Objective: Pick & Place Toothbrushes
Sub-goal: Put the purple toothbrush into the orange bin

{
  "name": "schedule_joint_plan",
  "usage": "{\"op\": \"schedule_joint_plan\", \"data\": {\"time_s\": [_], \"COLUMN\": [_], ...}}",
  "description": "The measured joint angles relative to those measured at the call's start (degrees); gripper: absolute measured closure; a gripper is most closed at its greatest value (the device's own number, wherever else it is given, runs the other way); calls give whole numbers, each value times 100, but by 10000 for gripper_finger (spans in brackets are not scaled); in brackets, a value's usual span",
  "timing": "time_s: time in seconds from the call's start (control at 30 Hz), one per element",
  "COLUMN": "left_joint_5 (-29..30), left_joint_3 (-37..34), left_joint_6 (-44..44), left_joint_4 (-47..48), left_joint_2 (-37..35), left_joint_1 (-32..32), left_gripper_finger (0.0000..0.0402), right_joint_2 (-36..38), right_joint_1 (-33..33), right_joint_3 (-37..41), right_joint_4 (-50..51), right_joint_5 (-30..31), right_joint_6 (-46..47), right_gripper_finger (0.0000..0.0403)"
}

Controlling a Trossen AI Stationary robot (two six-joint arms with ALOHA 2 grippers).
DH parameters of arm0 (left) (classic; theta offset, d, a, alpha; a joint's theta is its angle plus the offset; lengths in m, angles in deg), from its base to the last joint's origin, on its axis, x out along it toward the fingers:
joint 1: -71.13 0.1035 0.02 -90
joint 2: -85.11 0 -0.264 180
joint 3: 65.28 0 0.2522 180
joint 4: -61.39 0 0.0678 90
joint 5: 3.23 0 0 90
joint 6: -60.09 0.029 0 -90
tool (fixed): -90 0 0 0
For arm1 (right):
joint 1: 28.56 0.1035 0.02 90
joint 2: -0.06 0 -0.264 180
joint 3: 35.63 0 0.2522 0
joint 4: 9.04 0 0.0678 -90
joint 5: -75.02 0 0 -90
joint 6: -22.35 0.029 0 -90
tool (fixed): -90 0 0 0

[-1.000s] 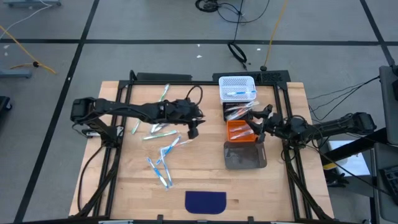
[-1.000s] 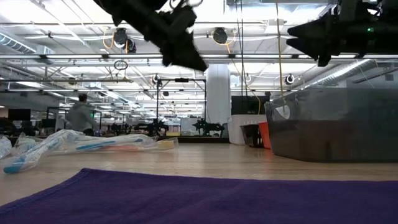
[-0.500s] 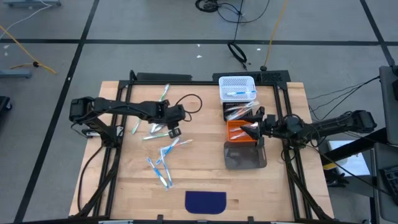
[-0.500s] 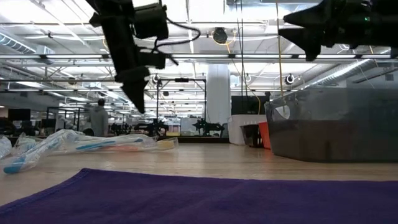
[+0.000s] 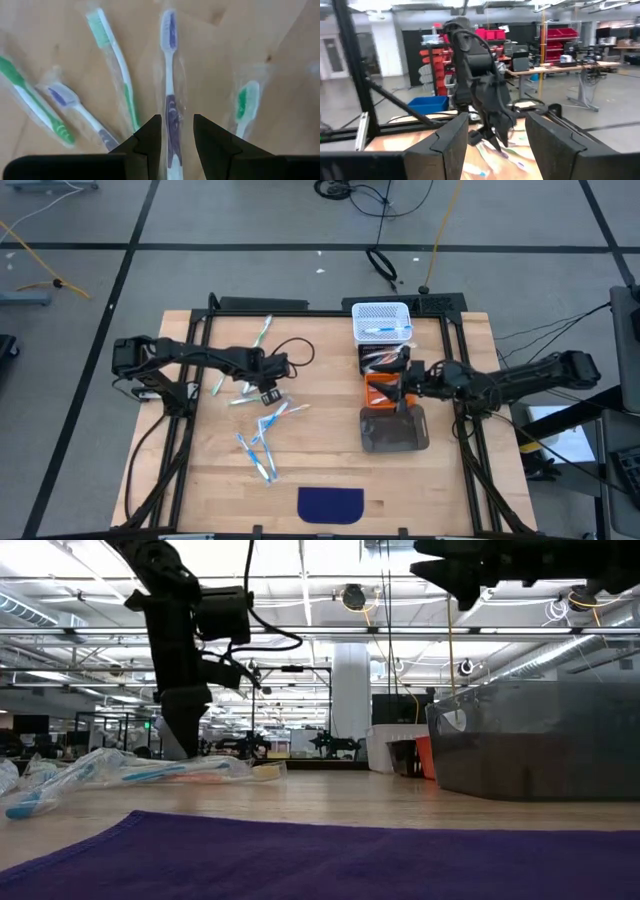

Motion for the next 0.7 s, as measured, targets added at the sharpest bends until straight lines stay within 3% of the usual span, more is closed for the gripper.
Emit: {"op": "schedule_joint_plan", "data": {"time_s": [0.33,0.7], "left_joint_5": [-125,-251], "left_joint_3": [-389,-638], "left_joint_6": [-58,-153], "left_joint_4": [-489,-572], "left_joint_2": [0,2], "left_joint_1": [14,26], "left_gripper_finger": [286,297], "right_joint_2": [-723,-806], "right_joint_1": [-4,-4], "right_joint_3": [-566,-574], "right_joint_4": [33,2], "right_joint_5": [-161,-146], "right_joint_6": [-155,-155], "right_gripper_finger": [213,213]}}
